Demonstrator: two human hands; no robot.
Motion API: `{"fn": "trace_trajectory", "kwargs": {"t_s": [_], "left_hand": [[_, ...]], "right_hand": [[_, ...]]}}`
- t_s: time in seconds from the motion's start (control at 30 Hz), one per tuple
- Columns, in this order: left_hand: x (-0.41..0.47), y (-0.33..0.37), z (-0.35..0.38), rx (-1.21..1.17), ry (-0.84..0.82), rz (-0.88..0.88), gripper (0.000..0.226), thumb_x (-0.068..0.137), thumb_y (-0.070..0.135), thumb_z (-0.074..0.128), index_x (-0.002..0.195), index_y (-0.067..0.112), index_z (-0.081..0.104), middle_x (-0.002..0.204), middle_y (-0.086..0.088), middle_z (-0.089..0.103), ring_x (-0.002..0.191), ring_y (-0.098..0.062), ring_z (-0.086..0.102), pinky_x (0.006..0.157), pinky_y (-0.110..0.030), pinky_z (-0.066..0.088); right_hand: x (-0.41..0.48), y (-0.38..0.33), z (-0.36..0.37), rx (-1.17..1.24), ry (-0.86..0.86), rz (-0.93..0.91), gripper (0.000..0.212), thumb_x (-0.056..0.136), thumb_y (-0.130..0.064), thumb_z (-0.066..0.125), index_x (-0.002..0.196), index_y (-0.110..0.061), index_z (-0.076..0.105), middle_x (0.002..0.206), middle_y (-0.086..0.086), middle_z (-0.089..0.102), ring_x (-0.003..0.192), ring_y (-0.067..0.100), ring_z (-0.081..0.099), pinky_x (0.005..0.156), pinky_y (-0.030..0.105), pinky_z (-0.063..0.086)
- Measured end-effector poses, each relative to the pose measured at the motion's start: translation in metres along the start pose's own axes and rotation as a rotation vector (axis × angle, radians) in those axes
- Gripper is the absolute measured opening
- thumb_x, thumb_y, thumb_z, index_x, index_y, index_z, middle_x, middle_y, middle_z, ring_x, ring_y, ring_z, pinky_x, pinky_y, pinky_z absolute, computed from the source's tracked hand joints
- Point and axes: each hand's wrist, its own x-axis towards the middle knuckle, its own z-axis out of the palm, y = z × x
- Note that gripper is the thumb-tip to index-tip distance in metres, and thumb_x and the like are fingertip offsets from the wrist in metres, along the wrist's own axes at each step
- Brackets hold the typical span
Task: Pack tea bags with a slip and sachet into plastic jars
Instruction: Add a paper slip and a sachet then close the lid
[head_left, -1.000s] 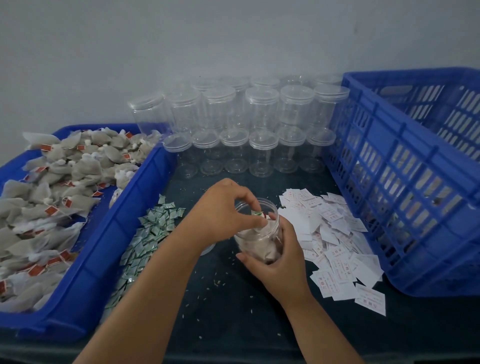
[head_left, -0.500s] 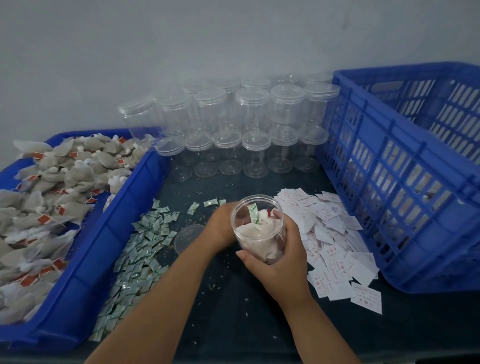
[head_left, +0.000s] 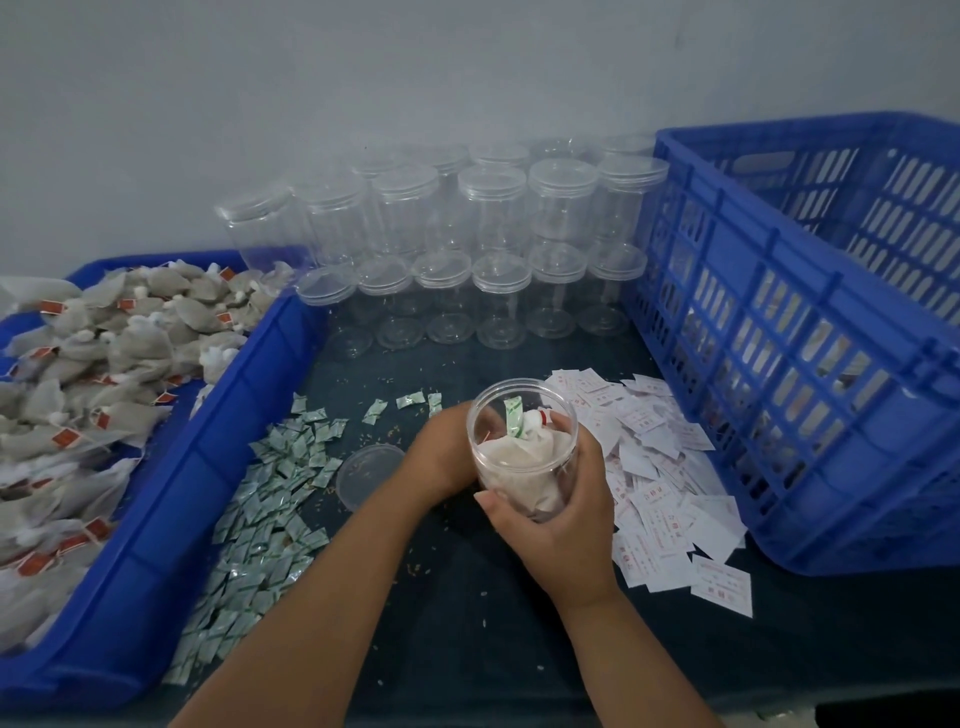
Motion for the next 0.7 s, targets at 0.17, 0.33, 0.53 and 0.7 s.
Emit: {"fn": "trace_trajectory", "kwargs": {"t_s": [0.17,0.33,0.53,0.7], "left_hand": [[-0.010,0.003,-0.026,-0.415,0.212,-0.074,0.033,0.089,0.016,0.082,0.120,0.023,0.074,0.090,0.007,0.080,0.083,-0.010,0.077,0.078,-0.027,0.059],[-0.037,0.027,-0.078,-0.649,0.296,-0.020,0.011,0.083,0.028,0.087,0.092,0.029,0.081,0.093,-0.001,0.080,0.081,-0.015,0.072,0.075,-0.033,0.060],[-0.066,0.060,-0.084,-0.153,-0.008,0.195,0.012,0.080,0.034,0.089,0.083,0.029,0.080,0.079,0.007,0.077,0.067,-0.006,0.067,0.064,-0.012,0.050],[-0.072,0.068,-0.083,-0.368,0.115,0.276,0.009,0.086,0.032,0.085,0.093,0.035,0.079,0.085,0.010,0.080,0.078,0.000,0.074,0.073,-0.013,0.054]], "right_hand": [[0.000,0.002,-0.001,0.010,-0.029,-0.012,0.092,0.065,-0.050,0.094,0.144,-0.032,0.051,0.140,-0.015,0.065,0.135,0.017,0.063,0.109,0.038,0.056],[0.000,-0.002,0.000,0.023,-0.051,-0.020,0.093,0.068,-0.070,0.092,0.144,-0.037,0.050,0.140,-0.018,0.064,0.135,0.014,0.062,0.109,0.028,0.053],[-0.001,-0.005,0.002,0.039,-0.079,-0.023,0.092,0.070,-0.078,0.085,0.145,-0.040,0.048,0.139,-0.018,0.065,0.132,0.017,0.065,0.104,0.024,0.054],[0.000,-0.006,0.003,0.038,-0.115,-0.065,0.085,0.076,-0.072,0.086,0.146,-0.047,0.046,0.141,-0.022,0.062,0.133,0.010,0.063,0.103,0.016,0.051]]}}
